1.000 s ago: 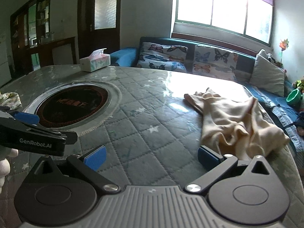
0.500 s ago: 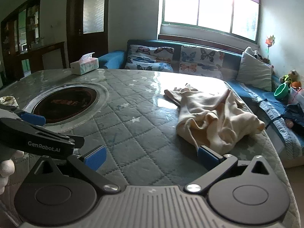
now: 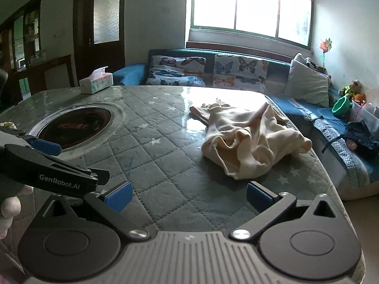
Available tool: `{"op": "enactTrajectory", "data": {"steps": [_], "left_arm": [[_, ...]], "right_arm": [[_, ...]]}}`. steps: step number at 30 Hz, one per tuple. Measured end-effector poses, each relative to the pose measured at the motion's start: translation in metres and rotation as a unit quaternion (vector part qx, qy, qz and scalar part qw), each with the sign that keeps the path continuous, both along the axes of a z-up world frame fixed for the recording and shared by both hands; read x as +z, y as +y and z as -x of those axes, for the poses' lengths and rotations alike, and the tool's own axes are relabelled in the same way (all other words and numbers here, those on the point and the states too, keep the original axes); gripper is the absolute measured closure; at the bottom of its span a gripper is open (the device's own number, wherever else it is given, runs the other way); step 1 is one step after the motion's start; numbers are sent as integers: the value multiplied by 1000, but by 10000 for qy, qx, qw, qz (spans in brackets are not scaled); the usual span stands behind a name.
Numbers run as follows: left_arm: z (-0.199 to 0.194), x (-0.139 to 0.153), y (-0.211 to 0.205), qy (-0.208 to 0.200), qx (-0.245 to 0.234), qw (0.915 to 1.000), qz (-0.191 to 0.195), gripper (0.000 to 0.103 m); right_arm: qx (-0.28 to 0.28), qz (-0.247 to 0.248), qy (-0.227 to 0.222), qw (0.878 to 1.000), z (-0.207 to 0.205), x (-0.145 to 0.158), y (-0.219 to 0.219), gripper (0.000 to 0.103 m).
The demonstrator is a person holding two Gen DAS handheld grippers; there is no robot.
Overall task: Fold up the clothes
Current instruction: 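Move both grippers toward the crumpled cream sweatshirt on the table, then close the right gripper on the cream sweatshirt's fabric edge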
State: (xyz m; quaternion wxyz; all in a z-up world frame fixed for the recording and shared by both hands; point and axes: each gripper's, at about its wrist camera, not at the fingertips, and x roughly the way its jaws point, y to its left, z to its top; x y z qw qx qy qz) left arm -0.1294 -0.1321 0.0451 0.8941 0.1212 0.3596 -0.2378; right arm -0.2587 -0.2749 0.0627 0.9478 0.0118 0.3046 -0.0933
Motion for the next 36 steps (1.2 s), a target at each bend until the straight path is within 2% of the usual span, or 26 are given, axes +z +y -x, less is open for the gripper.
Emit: {"op": "enactTrajectory", "data": {"steps": [18,36], "left_arm": [[1,1,-35,11,-461,9988,-188,0],[-27,4,-69,33,-517,9982,-310,0]], "right_arm": [[-281,-83,-3,9996,9,-1,-22,0],[-293,-227,194,9991,-18,-11,-51,0]]}}
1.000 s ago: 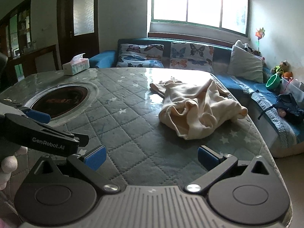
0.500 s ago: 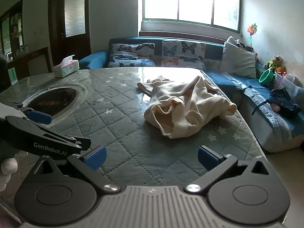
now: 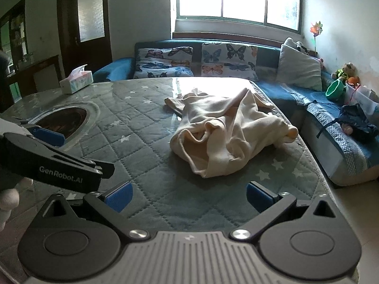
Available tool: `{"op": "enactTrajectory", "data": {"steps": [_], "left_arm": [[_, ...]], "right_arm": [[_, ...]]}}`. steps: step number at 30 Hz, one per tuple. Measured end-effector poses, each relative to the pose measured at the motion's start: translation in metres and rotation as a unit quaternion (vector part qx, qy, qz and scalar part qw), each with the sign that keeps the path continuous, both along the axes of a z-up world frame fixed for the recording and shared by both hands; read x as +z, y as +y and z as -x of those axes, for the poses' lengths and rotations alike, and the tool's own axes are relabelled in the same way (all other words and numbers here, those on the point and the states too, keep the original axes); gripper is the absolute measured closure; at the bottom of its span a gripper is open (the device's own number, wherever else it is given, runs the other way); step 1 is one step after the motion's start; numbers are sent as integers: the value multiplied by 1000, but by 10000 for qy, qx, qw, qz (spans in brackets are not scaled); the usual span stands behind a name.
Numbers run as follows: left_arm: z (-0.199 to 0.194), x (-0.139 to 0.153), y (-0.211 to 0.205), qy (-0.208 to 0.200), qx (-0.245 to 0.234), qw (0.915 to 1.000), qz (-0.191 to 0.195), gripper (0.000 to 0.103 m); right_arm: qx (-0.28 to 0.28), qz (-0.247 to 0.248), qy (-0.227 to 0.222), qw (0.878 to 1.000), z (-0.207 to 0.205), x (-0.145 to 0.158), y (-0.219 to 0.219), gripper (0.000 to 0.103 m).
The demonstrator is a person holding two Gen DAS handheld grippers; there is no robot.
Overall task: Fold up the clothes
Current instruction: 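Close the right gripper on the cream sweatshirt's fabric edge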
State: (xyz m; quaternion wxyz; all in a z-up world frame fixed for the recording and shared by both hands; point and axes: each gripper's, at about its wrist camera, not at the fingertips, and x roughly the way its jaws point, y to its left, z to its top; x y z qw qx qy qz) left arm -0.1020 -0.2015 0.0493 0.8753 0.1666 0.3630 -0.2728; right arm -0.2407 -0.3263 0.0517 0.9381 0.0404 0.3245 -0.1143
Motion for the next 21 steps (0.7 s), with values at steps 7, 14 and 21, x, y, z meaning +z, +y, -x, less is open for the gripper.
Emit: {"op": "enactTrajectory", "data": {"steps": [7,14,21], "left_arm": [[-18,2,-15,43,19,10000,-17,0],[-33,6,-29,65,-24,10000,59,0],[-45,10,-41,5,-73,9999,131,0]], "right_arm": [[-113,33,12,9999,-17,1,-20,0],[-267,34,12,9996,-40,6,-45,7],[-345,101,18,9994,-67,8,-66,21]]}}
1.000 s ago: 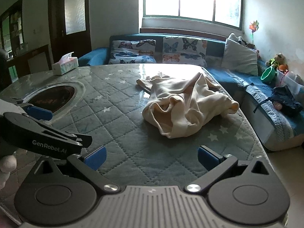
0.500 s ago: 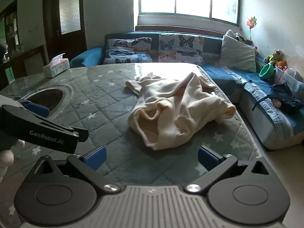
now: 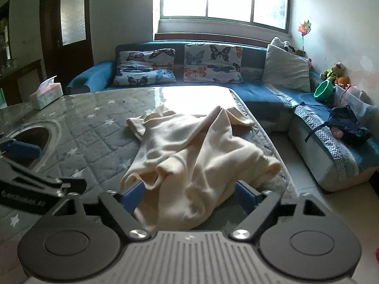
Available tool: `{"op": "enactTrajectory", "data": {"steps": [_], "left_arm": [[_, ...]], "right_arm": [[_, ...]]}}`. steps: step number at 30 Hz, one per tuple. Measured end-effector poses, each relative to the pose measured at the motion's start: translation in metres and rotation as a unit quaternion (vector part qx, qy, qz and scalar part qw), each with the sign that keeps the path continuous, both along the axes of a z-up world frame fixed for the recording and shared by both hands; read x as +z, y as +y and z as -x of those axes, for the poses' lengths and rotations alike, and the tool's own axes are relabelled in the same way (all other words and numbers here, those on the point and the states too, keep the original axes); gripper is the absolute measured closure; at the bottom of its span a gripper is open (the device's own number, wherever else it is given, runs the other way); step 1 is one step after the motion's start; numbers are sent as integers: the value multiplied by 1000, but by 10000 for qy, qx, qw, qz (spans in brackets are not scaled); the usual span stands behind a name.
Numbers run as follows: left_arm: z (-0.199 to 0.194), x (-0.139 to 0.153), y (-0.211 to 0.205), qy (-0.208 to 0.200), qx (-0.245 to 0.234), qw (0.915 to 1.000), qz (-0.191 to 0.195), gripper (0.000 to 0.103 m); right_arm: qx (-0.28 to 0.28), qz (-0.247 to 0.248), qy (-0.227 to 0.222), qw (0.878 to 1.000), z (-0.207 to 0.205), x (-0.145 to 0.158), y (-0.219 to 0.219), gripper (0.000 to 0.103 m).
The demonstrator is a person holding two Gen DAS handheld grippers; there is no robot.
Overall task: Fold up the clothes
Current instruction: 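Close the right gripper on the cream sweatshirt's fabric edge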
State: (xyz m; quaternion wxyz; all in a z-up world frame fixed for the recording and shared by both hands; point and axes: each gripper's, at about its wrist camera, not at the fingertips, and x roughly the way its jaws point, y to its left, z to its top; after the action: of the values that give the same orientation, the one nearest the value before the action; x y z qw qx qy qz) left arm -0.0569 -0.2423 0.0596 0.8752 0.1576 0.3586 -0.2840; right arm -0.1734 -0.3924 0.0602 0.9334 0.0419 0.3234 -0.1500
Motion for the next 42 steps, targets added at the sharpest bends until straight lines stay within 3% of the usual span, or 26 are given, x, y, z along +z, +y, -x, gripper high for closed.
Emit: {"op": "enactTrajectory", "data": {"steps": [7,11,16,21,26,33,39,42], "left_arm": [[-11,-2,-4,57,-45,10000,50,5],[-14,-5,-4,103,-71,9999,61,10],[-14,-7,-2,140,-117,9998,82,15],[-11,-7,0,146,-183,9996,128,20],[-6,-3,5,139,-231,9995,163,26],[2,4,10,59,-320,9993,202,27],[7,6,11,30,-403,9990,202,27],[8,8,12,55,-393,9989,230,26]], "right_arm": [[19,-86,182,9998,-35,-13,-13,47],[-23,-180,252,9995,-46,-22,-18,57],[-14,-259,292,9992,-45,-27,-20,79],[54,-215,258,9994,-35,-25,-20,93],[151,-105,210,9996,-24,-21,-14,96],[385,-106,141,9991,2,-12,-1,102],[554,5,155,9983,21,-9,18,102],[454,5,83,9989,16,-4,14,97]]}}
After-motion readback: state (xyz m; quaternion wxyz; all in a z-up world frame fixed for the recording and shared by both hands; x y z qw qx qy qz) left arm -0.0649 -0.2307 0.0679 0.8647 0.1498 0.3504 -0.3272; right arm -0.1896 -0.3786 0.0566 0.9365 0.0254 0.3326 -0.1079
